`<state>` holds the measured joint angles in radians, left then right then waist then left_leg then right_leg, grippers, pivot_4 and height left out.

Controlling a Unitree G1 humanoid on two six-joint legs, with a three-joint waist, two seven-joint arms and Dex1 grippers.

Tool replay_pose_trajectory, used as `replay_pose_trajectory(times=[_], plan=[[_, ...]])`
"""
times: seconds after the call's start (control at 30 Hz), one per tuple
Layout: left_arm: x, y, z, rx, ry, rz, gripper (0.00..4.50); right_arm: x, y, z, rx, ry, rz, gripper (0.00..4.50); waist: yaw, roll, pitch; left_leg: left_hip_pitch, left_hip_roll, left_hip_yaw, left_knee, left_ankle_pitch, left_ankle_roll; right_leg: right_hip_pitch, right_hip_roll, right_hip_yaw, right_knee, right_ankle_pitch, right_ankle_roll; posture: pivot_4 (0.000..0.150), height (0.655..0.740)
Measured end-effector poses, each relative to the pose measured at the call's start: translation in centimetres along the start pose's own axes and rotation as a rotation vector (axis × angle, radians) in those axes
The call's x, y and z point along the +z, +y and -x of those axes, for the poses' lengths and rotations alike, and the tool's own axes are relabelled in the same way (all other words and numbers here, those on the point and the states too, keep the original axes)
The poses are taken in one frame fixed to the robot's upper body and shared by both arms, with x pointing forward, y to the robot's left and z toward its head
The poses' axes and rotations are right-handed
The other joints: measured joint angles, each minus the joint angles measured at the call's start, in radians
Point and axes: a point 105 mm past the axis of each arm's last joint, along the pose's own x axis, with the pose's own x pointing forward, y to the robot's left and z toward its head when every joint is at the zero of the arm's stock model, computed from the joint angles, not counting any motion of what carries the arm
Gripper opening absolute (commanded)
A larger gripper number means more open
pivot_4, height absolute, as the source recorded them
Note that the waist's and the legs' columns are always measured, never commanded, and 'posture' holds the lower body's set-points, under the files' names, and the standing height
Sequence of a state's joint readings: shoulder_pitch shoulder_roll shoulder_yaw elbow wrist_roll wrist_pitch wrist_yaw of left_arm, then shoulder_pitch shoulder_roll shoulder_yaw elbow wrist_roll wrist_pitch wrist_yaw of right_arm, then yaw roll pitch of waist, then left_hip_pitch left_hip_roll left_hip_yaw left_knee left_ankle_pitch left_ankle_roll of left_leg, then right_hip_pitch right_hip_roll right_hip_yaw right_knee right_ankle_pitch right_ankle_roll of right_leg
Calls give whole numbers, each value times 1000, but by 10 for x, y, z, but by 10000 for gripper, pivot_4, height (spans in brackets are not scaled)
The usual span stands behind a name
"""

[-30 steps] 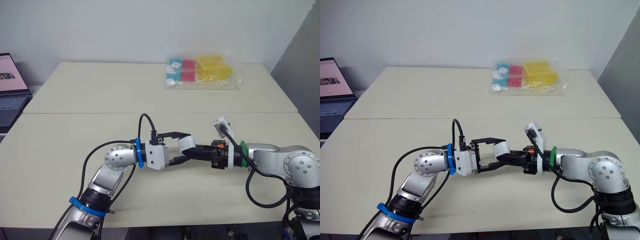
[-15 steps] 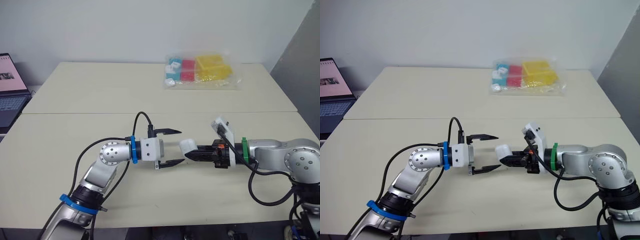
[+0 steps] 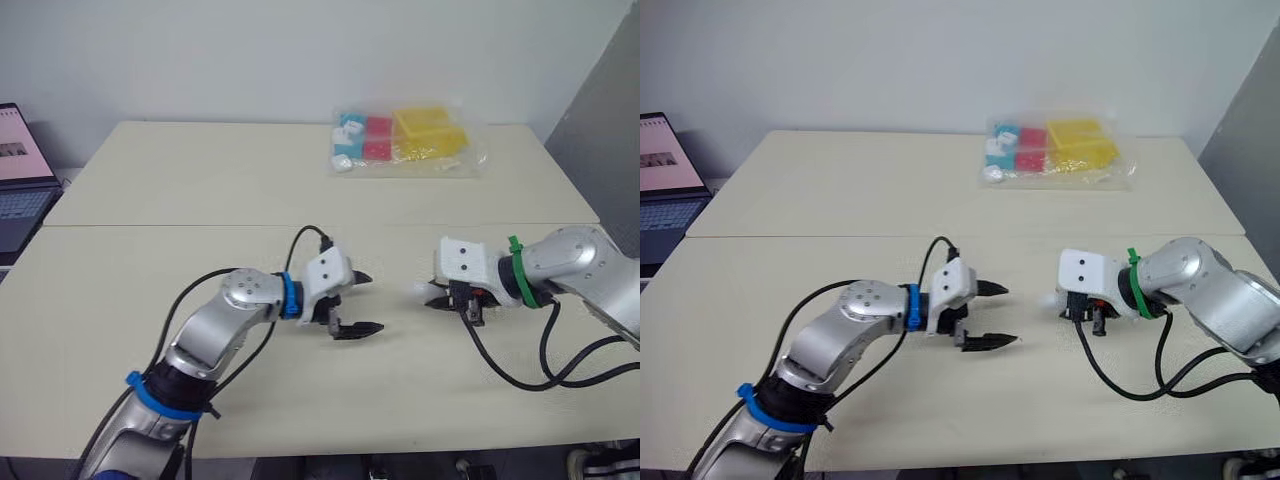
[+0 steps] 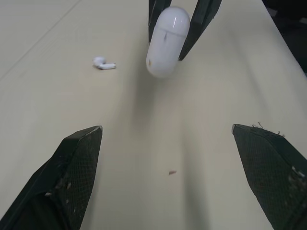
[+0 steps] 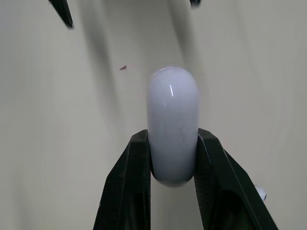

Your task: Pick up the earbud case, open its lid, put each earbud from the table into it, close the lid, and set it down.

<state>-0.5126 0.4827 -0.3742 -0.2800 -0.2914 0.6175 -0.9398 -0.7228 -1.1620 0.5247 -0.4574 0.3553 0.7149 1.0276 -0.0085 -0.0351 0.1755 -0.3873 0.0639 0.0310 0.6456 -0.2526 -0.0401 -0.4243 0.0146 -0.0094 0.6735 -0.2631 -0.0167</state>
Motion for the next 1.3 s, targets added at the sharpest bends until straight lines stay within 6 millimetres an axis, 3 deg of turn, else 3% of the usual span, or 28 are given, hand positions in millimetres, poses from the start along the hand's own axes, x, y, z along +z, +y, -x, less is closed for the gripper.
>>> replay_pose_trajectory(times=[0.23,1.0,1.3], plan=[[21,13,-11,37,-23,-27,45000,6,-2,-5,40,-6,41,7831,0,0,0,1,0,0,1,0,0,0,0,1,2,0,0,1500,7400],[19,7,-19,1,-2,-14,45000,21,-6,-5,55,-38,31,7831,2,0,0,1,-1,0,2,0,0,0,0,1,4,0,0,1500,7400],[22,8,-19,-6,-12,-27,21214,23,-6,-7,56,-46,29,7831,2,0,0,2,-1,0,2,0,0,0,0,1,5,0,0,1500,7400]])
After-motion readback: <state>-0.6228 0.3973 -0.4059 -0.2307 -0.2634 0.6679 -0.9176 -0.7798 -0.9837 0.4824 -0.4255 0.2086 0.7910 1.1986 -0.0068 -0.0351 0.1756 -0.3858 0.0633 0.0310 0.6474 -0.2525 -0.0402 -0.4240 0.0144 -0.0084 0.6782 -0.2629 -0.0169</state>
